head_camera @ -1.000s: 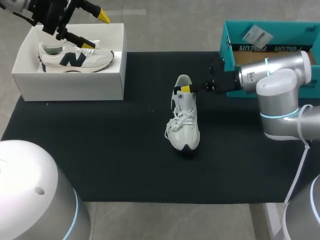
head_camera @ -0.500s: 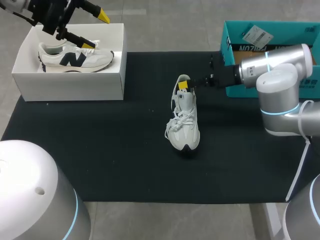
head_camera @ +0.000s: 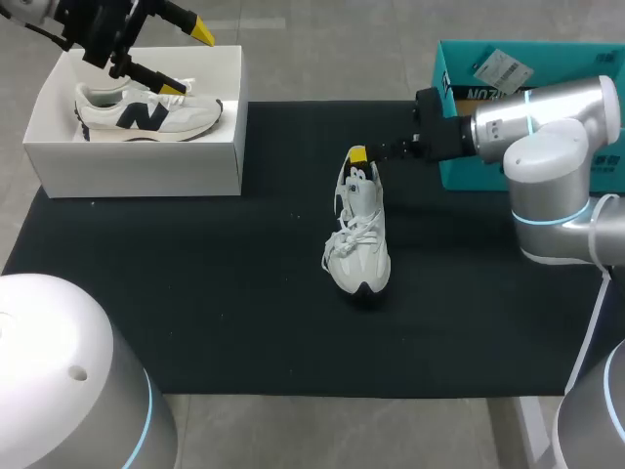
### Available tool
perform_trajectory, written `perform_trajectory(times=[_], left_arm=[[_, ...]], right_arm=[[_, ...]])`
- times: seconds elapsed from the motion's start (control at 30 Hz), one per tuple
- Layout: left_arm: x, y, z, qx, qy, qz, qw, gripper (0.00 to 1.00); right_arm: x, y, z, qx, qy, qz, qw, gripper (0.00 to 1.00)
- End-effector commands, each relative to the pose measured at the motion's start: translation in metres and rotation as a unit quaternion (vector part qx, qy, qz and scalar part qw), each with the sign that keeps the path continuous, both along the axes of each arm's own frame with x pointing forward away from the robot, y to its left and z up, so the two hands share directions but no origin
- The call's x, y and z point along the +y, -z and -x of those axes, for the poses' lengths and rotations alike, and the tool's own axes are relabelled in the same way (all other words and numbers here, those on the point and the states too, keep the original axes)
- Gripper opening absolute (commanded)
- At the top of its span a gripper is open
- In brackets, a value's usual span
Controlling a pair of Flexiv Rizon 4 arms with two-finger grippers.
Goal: Take the shoe out of the shoebox, open the shoe tongue, remove and reinsert the insole, then place the shoe into the shoebox
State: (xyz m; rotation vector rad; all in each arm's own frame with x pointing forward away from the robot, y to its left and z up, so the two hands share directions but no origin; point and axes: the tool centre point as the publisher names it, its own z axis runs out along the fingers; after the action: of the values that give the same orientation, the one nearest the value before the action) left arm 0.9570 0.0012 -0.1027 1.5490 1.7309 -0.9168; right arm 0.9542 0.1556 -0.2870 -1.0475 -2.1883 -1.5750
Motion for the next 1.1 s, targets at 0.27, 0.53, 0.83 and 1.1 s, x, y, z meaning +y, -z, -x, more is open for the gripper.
perform_trajectory(times=[0.27, 0.53, 0.83, 1.1], left_arm=[[0.000, 0.000, -0.001, 0.000, 0.001, -0.002, 1.000, 1.00], [0.000, 0.000, -0.001, 0.000, 0.001, -0.002, 1.000, 1.00], [0.000, 0.000, -0.001, 0.000, 0.001, -0.002, 1.000, 1.00], [0.000, 0.000, -0.001, 0.000, 0.001, -0.002, 1.000, 1.00]], right_arm=[[0.008, -0.017, -0.003, 0.005, -0.004, 0.003, 1.000, 1.00], [0.012, -0.053, 0.013, 0.019, 0.056, -0.023, 0.998, 0.45], [0.017, -0.091, 0.022, 0.041, 0.115, -0.008, 0.992, 0.00], [0.018, -0.110, 0.024, 0.106, 0.130, -0.008, 0.986, 0.00]])
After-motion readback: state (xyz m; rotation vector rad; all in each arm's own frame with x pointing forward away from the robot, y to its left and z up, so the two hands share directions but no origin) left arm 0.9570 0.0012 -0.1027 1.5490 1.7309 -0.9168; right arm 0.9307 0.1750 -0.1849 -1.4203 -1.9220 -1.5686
